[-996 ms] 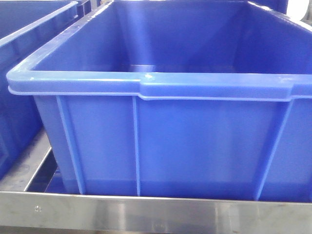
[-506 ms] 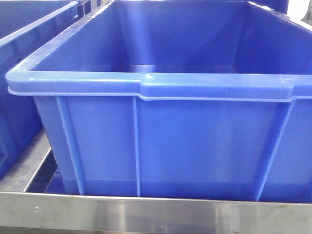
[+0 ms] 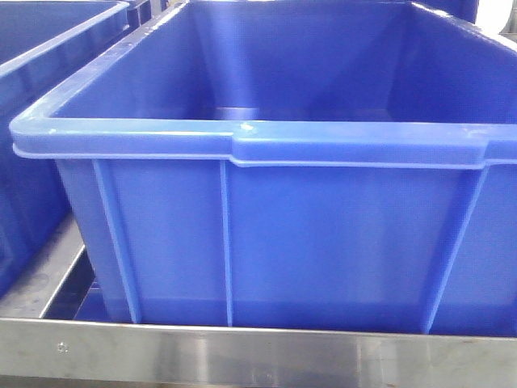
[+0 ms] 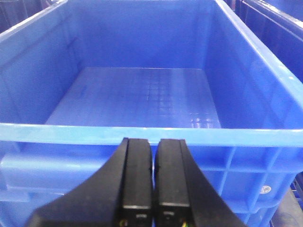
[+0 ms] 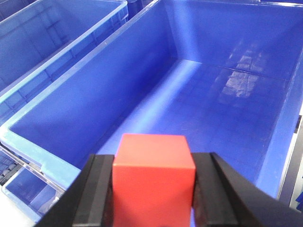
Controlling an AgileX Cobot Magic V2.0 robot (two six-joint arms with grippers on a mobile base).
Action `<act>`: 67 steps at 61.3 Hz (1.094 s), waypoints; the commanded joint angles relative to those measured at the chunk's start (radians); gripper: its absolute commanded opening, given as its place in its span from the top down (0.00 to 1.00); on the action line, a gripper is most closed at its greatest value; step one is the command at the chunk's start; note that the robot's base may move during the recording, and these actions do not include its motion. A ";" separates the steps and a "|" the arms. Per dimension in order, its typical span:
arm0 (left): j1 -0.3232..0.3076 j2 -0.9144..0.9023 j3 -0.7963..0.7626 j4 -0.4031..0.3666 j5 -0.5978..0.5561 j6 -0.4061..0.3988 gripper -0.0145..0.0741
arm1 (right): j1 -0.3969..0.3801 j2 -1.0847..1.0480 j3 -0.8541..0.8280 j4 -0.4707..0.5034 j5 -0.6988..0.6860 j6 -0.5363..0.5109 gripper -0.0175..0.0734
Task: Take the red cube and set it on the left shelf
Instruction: 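Approach the blue crate on the rack and stop in front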
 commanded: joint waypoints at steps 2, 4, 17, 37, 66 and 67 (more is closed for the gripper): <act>-0.006 -0.015 0.023 -0.006 -0.086 -0.001 0.72 | 0.000 0.008 -0.025 -0.009 -0.108 -0.008 0.58; -0.006 -0.015 0.023 -0.006 -0.086 -0.001 0.72 | 0.000 0.008 -0.025 -0.009 -0.110 -0.008 0.58; -0.006 -0.015 0.023 -0.006 -0.086 -0.001 0.72 | 0.000 0.025 -0.053 -0.007 -0.081 -0.008 0.59; -0.006 -0.015 0.023 -0.006 -0.086 -0.001 0.72 | 0.000 0.274 -0.252 -0.005 0.106 -0.056 0.60; -0.006 -0.015 0.023 -0.006 -0.086 -0.001 0.72 | 0.000 0.850 -0.586 -0.004 0.144 -0.069 0.60; -0.006 -0.015 0.023 -0.006 -0.086 -0.001 0.72 | 0.000 0.866 -0.596 -0.004 0.147 -0.069 0.60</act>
